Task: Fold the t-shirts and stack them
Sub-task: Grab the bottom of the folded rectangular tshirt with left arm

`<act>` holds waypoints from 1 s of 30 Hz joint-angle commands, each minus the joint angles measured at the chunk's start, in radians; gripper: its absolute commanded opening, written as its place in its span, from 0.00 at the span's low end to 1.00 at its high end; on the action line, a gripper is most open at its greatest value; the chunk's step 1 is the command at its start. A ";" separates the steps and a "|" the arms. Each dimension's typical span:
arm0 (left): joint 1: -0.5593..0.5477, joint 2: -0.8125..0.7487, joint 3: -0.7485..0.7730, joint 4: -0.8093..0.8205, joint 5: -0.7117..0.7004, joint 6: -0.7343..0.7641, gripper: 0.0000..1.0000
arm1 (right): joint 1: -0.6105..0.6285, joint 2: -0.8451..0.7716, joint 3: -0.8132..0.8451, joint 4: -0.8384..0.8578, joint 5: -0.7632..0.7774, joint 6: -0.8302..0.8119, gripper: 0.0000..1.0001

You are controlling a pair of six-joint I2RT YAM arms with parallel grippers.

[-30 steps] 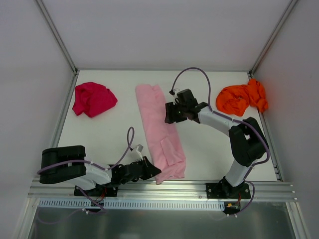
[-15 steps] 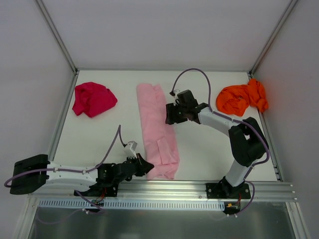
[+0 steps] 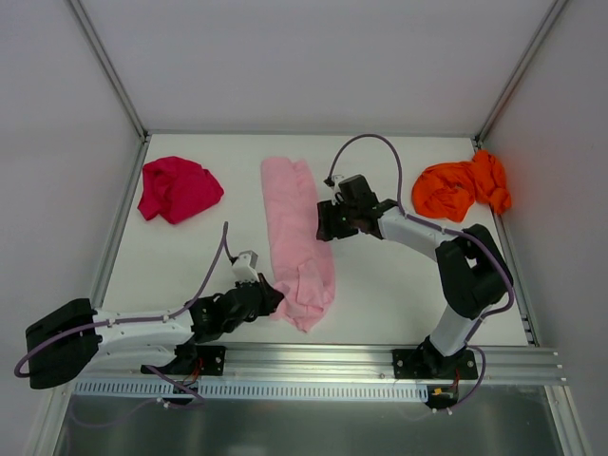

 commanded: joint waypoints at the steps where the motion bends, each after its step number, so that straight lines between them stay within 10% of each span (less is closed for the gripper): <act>1: 0.037 0.014 0.055 0.049 0.032 0.076 0.00 | 0.003 -0.055 -0.011 0.031 -0.025 0.001 0.57; 30: 0.052 -0.143 0.074 0.005 0.141 0.072 0.00 | 0.052 0.138 0.041 0.034 -0.194 0.001 0.55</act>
